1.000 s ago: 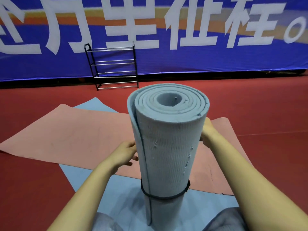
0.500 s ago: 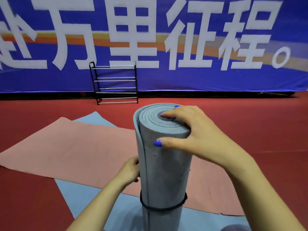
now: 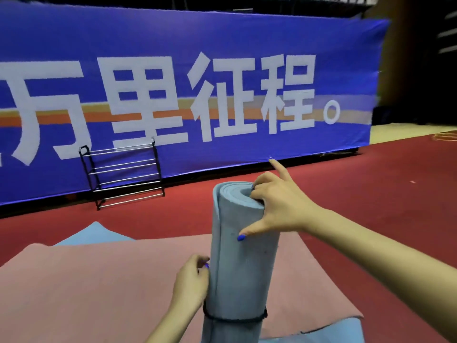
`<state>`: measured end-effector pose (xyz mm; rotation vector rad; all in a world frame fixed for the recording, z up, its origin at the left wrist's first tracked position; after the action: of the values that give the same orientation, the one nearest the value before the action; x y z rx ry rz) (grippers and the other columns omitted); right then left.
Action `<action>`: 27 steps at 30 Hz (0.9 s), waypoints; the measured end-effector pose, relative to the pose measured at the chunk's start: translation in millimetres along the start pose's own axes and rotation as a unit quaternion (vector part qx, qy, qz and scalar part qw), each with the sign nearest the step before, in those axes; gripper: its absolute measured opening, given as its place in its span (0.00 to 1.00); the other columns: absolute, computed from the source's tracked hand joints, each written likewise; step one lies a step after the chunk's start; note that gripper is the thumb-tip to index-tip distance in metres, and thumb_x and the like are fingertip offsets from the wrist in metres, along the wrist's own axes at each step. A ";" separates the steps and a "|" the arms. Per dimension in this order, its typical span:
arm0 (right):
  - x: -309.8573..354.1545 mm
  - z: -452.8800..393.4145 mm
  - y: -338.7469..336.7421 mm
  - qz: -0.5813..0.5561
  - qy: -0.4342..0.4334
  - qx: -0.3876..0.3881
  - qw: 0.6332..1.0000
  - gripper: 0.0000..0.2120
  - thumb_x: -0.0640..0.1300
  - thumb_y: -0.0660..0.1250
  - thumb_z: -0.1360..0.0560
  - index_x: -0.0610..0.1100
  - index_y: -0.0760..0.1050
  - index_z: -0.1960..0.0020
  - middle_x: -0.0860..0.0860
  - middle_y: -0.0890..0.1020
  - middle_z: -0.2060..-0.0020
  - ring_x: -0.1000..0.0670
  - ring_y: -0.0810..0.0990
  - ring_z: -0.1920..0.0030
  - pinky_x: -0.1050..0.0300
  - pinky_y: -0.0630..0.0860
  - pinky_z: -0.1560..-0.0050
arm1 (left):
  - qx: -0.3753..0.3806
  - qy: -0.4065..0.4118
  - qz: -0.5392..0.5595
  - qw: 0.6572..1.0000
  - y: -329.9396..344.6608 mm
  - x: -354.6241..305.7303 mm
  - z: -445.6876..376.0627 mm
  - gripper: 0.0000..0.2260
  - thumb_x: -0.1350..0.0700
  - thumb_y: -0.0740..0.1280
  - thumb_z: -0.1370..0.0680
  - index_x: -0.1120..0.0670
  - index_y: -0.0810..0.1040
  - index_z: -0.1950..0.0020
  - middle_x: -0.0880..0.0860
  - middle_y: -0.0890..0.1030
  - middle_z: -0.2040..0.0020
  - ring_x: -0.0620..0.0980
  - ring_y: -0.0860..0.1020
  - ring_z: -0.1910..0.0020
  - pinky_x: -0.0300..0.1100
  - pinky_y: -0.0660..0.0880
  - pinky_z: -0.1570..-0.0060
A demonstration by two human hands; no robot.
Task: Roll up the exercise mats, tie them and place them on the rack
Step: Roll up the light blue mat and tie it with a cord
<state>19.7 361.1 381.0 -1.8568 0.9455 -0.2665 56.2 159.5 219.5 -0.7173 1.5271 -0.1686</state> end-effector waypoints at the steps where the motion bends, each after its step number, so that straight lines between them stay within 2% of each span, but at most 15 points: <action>1: -23.8 14.4 -2.4 -0.003 0.064 -0.007 0.998 0.43 0.84 0.49 0.48 0.45 0.75 0.63 0.53 0.78 0.63 0.54 0.71 0.45 0.54 0.32 0.29 | 0.018 0.021 -0.004 1.000 8.9 -18.1 3.5 0.09 0.64 0.63 0.23 0.53 0.78 0.47 0.53 0.81 0.46 0.53 0.77 0.45 0.44 0.73 0.45; 3: -75.2 52.0 -12.0 0.001 0.192 -0.024 0.981 0.46 0.84 0.46 0.51 0.46 0.77 0.63 0.53 0.77 0.64 0.52 0.71 0.45 0.50 0.37 0.28 | 0.060 0.065 0.000 0.996 22.5 -58.8 13.2 0.08 0.63 0.66 0.23 0.51 0.77 0.49 0.51 0.80 0.45 0.50 0.76 0.43 0.41 0.71 0.45; 6: -137.8 121.8 -46.9 0.024 0.338 -0.083 0.937 0.46 0.83 0.46 0.51 0.48 0.80 0.60 0.52 0.78 0.64 0.48 0.74 0.46 0.45 0.49 0.28 | 0.101 0.152 0.013 0.983 39.7 -120.0 29.1 0.07 0.60 0.67 0.23 0.48 0.78 0.51 0.46 0.79 0.48 0.45 0.76 0.46 0.38 0.69 0.50; 9: -170.7 196.7 -101.6 0.116 0.436 -0.174 0.875 0.43 0.82 0.49 0.49 0.46 0.80 0.63 0.47 0.80 0.66 0.43 0.76 0.49 0.44 0.56 0.32 | 0.143 0.225 0.022 0.963 65.6 -166.1 60.3 0.07 0.59 0.69 0.24 0.46 0.78 0.53 0.43 0.80 0.49 0.39 0.76 0.46 0.32 0.68 0.50; 11: -181.8 248.7 -133.3 0.180 0.487 -0.227 0.824 0.39 0.80 0.53 0.46 0.44 0.78 0.66 0.45 0.78 0.67 0.41 0.75 0.50 0.42 0.57 0.32 | 0.199 0.248 0.008 0.948 94.6 -178.3 88.5 0.08 0.58 0.69 0.24 0.44 0.77 0.53 0.41 0.78 0.47 0.37 0.74 0.45 0.23 0.64 0.51; 12: -183.9 274.0 -144.3 0.203 0.505 -0.249 0.801 0.37 0.78 0.57 0.44 0.43 0.76 0.67 0.46 0.76 0.68 0.40 0.74 0.50 0.41 0.56 0.32 | 0.234 0.264 -0.010 0.936 110.2 -180.4 102.3 0.08 0.57 0.68 0.23 0.42 0.75 0.52 0.41 0.77 0.46 0.38 0.74 0.44 0.22 0.64 0.51; 14: -181.2 325.8 -155.2 0.244 0.511 -0.284 0.774 0.34 0.75 0.62 0.40 0.41 0.74 0.68 0.47 0.73 0.69 0.40 0.74 0.51 0.41 0.54 0.32 | 0.306 0.310 -0.078 0.897 139.8 -185.5 127.1 0.07 0.50 0.66 0.24 0.38 0.72 0.52 0.41 0.74 0.44 0.40 0.72 0.41 0.31 0.66 0.45; 16: -168.3 369.1 -147.2 0.295 0.473 -0.291 0.778 0.31 0.70 0.66 0.37 0.40 0.76 0.65 0.46 0.75 0.68 0.42 0.74 0.52 0.43 0.51 0.31 | 0.370 0.347 -0.170 0.845 160.7 -192.3 146.0 0.07 0.45 0.64 0.25 0.39 0.72 0.47 0.43 0.73 0.41 0.43 0.72 0.40 0.39 0.67 0.40; 17: -162.6 387.0 -134.8 0.311 0.445 -0.274 0.793 0.27 0.67 0.68 0.36 0.41 0.76 0.64 0.46 0.76 0.67 0.43 0.73 0.52 0.43 0.51 0.31 | 0.394 0.357 -0.201 0.823 167.8 -196.5 152.3 0.10 0.46 0.64 0.23 0.42 0.73 0.42 0.45 0.73 0.39 0.45 0.72 0.40 0.40 0.67 0.39; 19: -147.4 423.7 -95.0 0.312 0.414 -0.185 0.835 0.21 0.61 0.73 0.36 0.42 0.77 0.61 0.47 0.77 0.65 0.45 0.72 0.50 0.41 0.52 0.31 | 0.433 0.365 -0.236 0.790 177.2 -204.8 161.6 0.14 0.50 0.64 0.20 0.48 0.72 0.35 0.47 0.72 0.37 0.44 0.71 0.41 0.36 0.66 0.41; 21: -122.7 463.9 -40.2 0.270 0.395 -0.040 0.877 0.20 0.54 0.78 0.42 0.42 0.77 0.60 0.47 0.77 0.64 0.44 0.72 0.50 0.40 0.54 0.31 | 0.459 0.360 -0.248 0.774 183.4 -210.0 168.8 0.15 0.52 0.62 0.19 0.50 0.71 0.33 0.48 0.72 0.36 0.44 0.70 0.41 0.33 0.64 0.46; 23: -88.0 508.1 13.8 0.229 0.365 0.084 0.899 0.21 0.47 0.79 0.47 0.43 0.73 0.60 0.47 0.75 0.65 0.44 0.71 0.56 0.42 0.59 0.35 | 0.478 0.351 -0.252 0.765 189.0 -204.7 174.0 0.15 0.53 0.62 0.19 0.51 0.71 0.33 0.50 0.72 0.35 0.46 0.70 0.38 0.34 0.64 0.47; 25: -49.4 542.4 47.4 0.237 0.318 0.136 0.908 0.18 0.40 0.73 0.42 0.45 0.67 0.58 0.48 0.73 0.66 0.45 0.72 0.61 0.45 0.61 0.35 | 0.496 0.341 -0.256 0.757 192.8 -188.7 176.6 0.15 0.54 0.63 0.19 0.52 0.72 0.32 0.50 0.73 0.35 0.48 0.71 0.38 0.33 0.65 0.48; 27: -19.0 570.5 69.2 0.238 0.252 0.191 0.918 0.09 0.35 0.62 0.34 0.43 0.69 0.55 0.48 0.74 0.63 0.46 0.73 0.60 0.47 0.55 0.30 | 0.514 0.319 -0.264 0.751 195.4 -169.3 178.4 0.14 0.53 0.63 0.19 0.51 0.71 0.33 0.48 0.73 0.36 0.47 0.72 0.38 0.33 0.66 0.50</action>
<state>290.9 746.7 52.0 -1.1651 1.5399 -0.5970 146.6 459.6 240.8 -0.1310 1.4910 -1.6991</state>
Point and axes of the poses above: each hand's wrist, its own z-axis away from the middle knuckle, its own y-axis out of the palm, x = y × z, the point moved 3 cm from there along -z, towards the middle knuckle
